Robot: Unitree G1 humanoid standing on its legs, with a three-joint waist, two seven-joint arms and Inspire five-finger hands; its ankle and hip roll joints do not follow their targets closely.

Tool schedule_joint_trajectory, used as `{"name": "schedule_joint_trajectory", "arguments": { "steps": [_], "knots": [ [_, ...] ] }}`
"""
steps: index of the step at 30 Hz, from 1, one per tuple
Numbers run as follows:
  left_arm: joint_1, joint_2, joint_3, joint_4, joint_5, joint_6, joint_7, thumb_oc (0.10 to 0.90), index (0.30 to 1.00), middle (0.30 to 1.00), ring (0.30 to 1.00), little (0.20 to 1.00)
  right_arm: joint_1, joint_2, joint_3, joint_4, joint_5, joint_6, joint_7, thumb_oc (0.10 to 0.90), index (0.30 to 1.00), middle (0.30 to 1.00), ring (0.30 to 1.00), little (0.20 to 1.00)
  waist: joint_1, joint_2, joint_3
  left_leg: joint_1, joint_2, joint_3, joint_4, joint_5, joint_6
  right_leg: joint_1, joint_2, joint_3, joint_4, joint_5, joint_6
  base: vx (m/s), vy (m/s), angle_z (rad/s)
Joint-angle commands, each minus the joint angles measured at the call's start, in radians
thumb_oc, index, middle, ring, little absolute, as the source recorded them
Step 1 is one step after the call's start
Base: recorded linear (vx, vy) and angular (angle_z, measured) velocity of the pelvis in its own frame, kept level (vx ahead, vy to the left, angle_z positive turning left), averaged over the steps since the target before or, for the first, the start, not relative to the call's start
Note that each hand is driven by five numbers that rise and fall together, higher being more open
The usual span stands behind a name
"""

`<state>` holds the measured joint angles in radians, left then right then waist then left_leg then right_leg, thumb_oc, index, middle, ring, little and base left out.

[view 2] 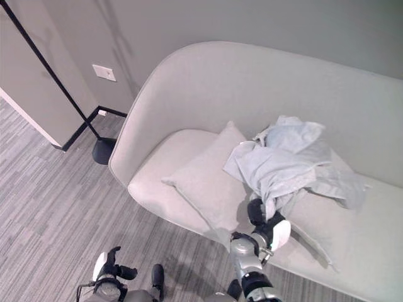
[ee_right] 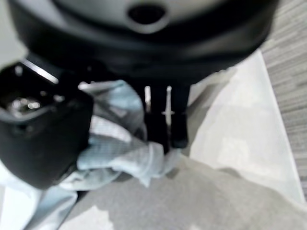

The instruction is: Hang the clothes on the sofa on the clothes rack.

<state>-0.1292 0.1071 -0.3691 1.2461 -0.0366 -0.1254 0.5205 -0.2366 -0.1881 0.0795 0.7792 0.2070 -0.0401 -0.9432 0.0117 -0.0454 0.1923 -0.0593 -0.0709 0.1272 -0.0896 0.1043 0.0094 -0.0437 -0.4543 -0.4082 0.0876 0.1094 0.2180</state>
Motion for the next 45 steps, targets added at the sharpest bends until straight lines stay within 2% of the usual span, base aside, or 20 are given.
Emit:
{"name": "schedule_joint_trajectory", "arguments": {
  "steps": [1,13,14,15,16,17,23,24,25,34,37,40,41,45],
  "knots": [
    [0.059,-0.023,-0.001,0.069,0.01,-0.008,0.026,0.8,0.9,0.9,0.9,0.9,-0.072,-0.035,-0.002,-0.02,-0.008,-0.05,-0.015,0.4,0.3,0.3,0.3,0.3,0.033,0.013,0.014,0.051,-0.022,-0.007,0.002,-0.18,0.002,-0.033,-0.051,0.048,0.011,0.148,0.044,0.0,0.0,0.0],
    [0.059,-0.023,-0.001,0.069,0.01,-0.008,0.026,0.8,0.9,0.9,0.9,0.9,-0.072,-0.035,-0.002,-0.02,-0.008,-0.05,-0.015,0.4,0.3,0.3,0.3,0.3,0.033,0.013,0.014,0.051,-0.022,-0.007,0.002,-0.18,0.002,-0.033,-0.051,0.048,0.011,0.148,0.044,0.0,0.0,0.0],
    [0.062,-0.014,0.022,0.077,0.005,0.001,0.017,0.8,0.9,0.9,0.9,0.9,-0.031,-0.072,-0.038,-0.146,0.037,-0.114,0.043,0.4,0.3,0.3,0.3,0.3,0.02,0.0,0.005,0.058,-0.022,0.0,0.002,-0.184,0.0,-0.031,-0.05,0.05,0.009,0.152,0.044,0.0,-0.032,0.0],
    [0.066,0.002,0.053,0.07,0.011,0.017,-0.016,0.8,0.9,0.9,0.9,0.9,0.047,-0.074,-0.036,-0.362,0.287,-0.245,0.271,0.4,0.3,0.3,0.3,0.3,0.006,-0.01,0.002,0.071,-0.018,0.01,0.002,-0.184,-0.003,-0.027,-0.044,0.062,0.012,0.152,0.044,0.06,-0.247,-0.01],
    [0.174,0.057,0.041,0.065,-0.009,0.03,-0.241,0.8,0.9,0.9,0.9,0.9,-0.753,-0.771,0.218,-0.691,0.841,-0.316,0.698,0.4,0.3,0.3,0.3,0.3,0.056,-0.049,-0.134,0.179,0.003,0.033,0.002,-0.194,-0.031,0.097,-0.017,0.038,0.006,0.087,0.042,0.04,-0.23,-0.12],
    [0.168,0.046,0.05,0.066,-0.009,0.03,-0.241,0.8,0.9,0.9,0.9,0.9,-0.786,-0.771,0.243,-0.675,0.847,-0.319,0.704,0.4,0.3,0.3,0.3,0.3,0.045,-0.041,-0.131,0.175,0.001,0.031,0.002,-0.189,-0.03,0.097,-0.017,0.035,-0.001,0.094,0.042,0.05,-0.207,-0.18],
    [0.169,0.045,0.049,0.068,-0.008,0.029,-0.244,0.8,0.9,0.9,0.9,0.9,-0.812,-0.771,0.255,-0.658,0.847,-0.319,0.701,0.4,0.3,0.3,0.3,0.3,0.043,-0.04,-0.132,0.177,0.0,0.028,0.002,-0.191,-0.029,0.1,-0.019,0.033,0.001,0.093,0.042,0.0,0.004,-0.39],
    [0.177,0.054,0.051,0.086,-0.01,0.031,-0.248,0.8,0.9,0.9,0.9,0.9,-0.914,-0.767,0.292,-0.593,0.843,-0.326,0.684,0.4,0.3,0.3,0.3,0.3,0.047,-0.044,-0.136,0.186,-0.008,0.023,0.002,-0.193,-0.026,0.106,-0.025,0.037,0.015,0.097,0.042,0.0,0.012,0.07],
    [0.178,0.056,0.051,0.087,-0.01,0.03,-0.248,0.8,0.9,0.9,0.9,0.9,-0.933,-0.767,0.3,-0.585,0.842,-0.328,0.682,0.4,0.3,0.3,0.3,0.3,0.047,-0.045,-0.137,0.186,-0.008,0.022,0.002,-0.193,-0.025,0.105,-0.026,0.037,0.015,0.098,0.042,0.0,0.013,0.03],
    [0.177,0.063,0.045,0.083,-0.009,0.025,-0.245,0.8,0.9,0.9,0.9,0.9,-1.016,-0.749,0.336,-0.532,0.833,-0.337,0.662,0.4,0.3,0.3,0.3,0.3,0.047,-0.05,-0.138,0.188,-0.015,0.011,0.002,-0.193,-0.021,0.106,-0.026,0.034,0.022,0.102,0.041,0.0,-0.005,0.16],
    [0.156,0.078,0.037,0.047,-0.023,0.002,-0.22,0.8,0.9,0.9,0.9,0.9,-1.056,-0.747,0.348,-0.502,0.825,-0.349,0.641,0.4,0.3,0.3,0.3,0.3,0.046,-0.051,-0.14,0.188,-0.017,0.011,0.002,-0.194,-0.02,0.107,-0.025,0.033,0.021,0.102,0.041,0.0,0.0,0.0],
    [0.105,0.112,0.053,-0.041,-0.056,-0.035,-0.154,0.8,0.9,0.9,0.9,0.9,-1.074,-0.737,0.367,-0.488,0.815,-0.352,0.629,0.4,0.3,0.3,0.3,0.3,0.045,-0.055,-0.142,0.188,-0.017,0.009,0.002,-0.193,-0.022,0.109,-0.025,0.031,0.02,0.101,0.041,0.0,0.0,0.0],
    [0.063,0.151,0.049,-0.144,-0.03,-0.06,-0.081,0.8,0.9,0.9,0.9,0.9,-1.083,-0.733,0.383,-0.498,0.807,-0.362,0.616,0.4,0.3,0.3,0.3,0.3,0.044,-0.056,-0.142,0.194,-0.013,0.009,0.002,-0.197,-0.025,0.112,-0.023,0.032,0.026,0.096,0.041,0.01,-0.026,0.03],
    [0.007,0.218,0.082,-0.374,-0.057,-0.095,0.051,0.8,0.9,0.9,0.9,0.9,-1.078,-0.716,0.409,-0.598,0.771,-0.383,0.573,0.4,0.3,0.3,0.3,0.3,0.035,-0.062,-0.151,0.192,-0.016,0.008,0.002,-0.194,-0.025,0.109,-0.022,0.036,0.022,0.099,0.039,0.0,-0.009,0.02]
  ]
}}
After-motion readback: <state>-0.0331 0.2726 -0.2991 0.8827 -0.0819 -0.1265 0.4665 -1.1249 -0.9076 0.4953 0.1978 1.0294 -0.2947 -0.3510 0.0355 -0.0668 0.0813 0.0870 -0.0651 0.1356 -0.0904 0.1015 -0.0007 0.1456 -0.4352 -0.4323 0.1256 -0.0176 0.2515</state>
